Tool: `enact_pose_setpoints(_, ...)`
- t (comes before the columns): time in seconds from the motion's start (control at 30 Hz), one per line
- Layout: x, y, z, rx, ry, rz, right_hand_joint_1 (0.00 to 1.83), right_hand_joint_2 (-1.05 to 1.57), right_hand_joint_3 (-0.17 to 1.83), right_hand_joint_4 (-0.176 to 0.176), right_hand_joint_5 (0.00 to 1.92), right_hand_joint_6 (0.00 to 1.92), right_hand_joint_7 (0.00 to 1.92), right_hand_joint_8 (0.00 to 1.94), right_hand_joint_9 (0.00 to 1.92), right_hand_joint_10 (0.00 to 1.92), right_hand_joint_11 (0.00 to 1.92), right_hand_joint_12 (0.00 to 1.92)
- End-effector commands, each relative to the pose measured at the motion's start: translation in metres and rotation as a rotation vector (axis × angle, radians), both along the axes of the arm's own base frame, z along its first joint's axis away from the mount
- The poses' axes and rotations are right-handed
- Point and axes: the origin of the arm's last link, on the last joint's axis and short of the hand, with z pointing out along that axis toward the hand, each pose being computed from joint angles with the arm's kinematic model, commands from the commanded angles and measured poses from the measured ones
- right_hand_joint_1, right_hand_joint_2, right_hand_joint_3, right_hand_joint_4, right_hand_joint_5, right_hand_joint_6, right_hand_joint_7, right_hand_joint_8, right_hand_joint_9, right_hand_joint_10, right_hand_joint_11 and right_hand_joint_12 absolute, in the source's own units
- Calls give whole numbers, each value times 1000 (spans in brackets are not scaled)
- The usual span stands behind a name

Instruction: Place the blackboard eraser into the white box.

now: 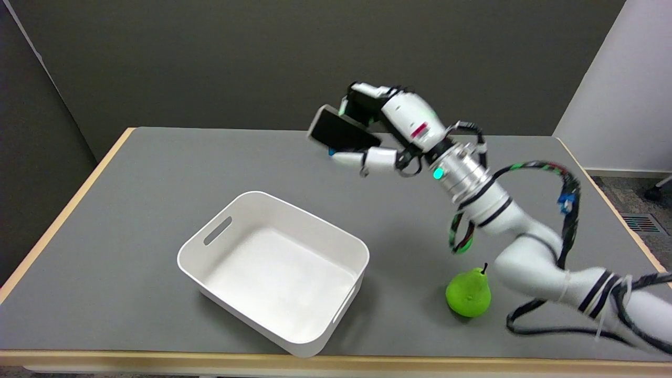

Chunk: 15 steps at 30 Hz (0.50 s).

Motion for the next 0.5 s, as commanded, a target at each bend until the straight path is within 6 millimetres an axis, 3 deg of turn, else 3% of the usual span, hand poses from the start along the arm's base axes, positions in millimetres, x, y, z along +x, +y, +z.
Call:
enact_pose_setpoints(0.03,-29,66,-104,288,-306,-74,1194,1244,54,-176,528,1488,869,1381,793,1307,491,1921)
enact_pose_setpoints(0.5,-54,60,-109,284,-409,-227,1190,1261,32,-176,518,1497,860,1400,797,1294,464,1921)
